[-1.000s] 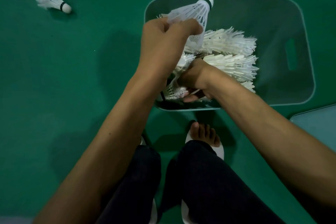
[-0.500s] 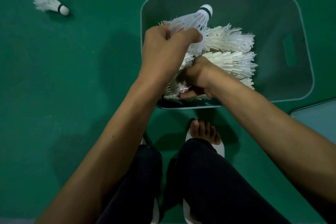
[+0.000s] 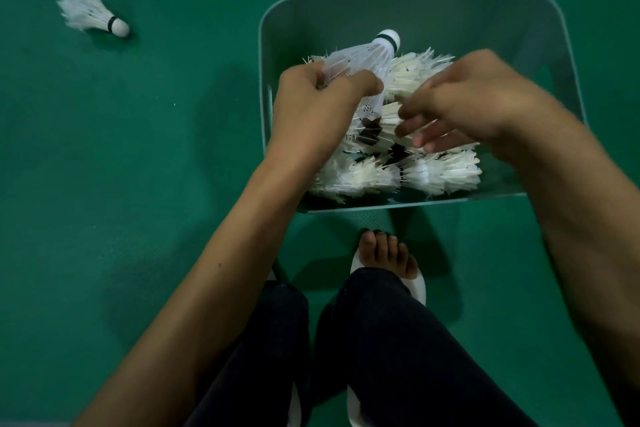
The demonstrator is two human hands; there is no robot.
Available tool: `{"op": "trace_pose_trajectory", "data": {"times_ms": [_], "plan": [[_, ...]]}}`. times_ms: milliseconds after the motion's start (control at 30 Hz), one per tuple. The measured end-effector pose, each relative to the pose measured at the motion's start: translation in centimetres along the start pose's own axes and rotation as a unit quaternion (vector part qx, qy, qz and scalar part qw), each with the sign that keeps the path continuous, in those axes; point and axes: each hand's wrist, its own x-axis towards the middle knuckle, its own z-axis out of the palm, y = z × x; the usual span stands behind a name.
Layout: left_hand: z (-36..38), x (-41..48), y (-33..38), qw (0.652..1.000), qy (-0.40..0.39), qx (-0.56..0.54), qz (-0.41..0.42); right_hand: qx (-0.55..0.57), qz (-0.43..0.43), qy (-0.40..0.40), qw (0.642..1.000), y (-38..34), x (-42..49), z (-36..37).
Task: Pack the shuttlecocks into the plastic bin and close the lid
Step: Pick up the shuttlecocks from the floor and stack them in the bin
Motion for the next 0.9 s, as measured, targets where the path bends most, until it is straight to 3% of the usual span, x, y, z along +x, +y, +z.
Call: {"op": "trace_pose_trajectory", "data": {"times_ms": [167,333,567,733,900], "plan": [[1.0,-0.4,-1.1,0.980,0.040,0.154,0.116,0.166,0.067,-0.126,0.976,0.1,-1.3,0.3],[1.3,-0.1,-2.4,0.934,0.063,0.299,0.183,0.346,0.128,-0.129,0.920,0.9,-0.3,2.1],[1.0,-0.7,-2.3,0.905,0.051,0.370,0.202,0.392,0.163,-0.126,0.897,1.0,0.0,1.8],[0.7,-1.0,-1.9,0.904,-0.004,0.383,0.190,0.375,0.143,-0.139,0.906,1.5,-0.3,2.2],[0.1,-1.3,-1.2,0.907,-0.040,0.380,0.174,0.373,0.097,-0.093,0.918,1.5,-0.4,2.0]]}}
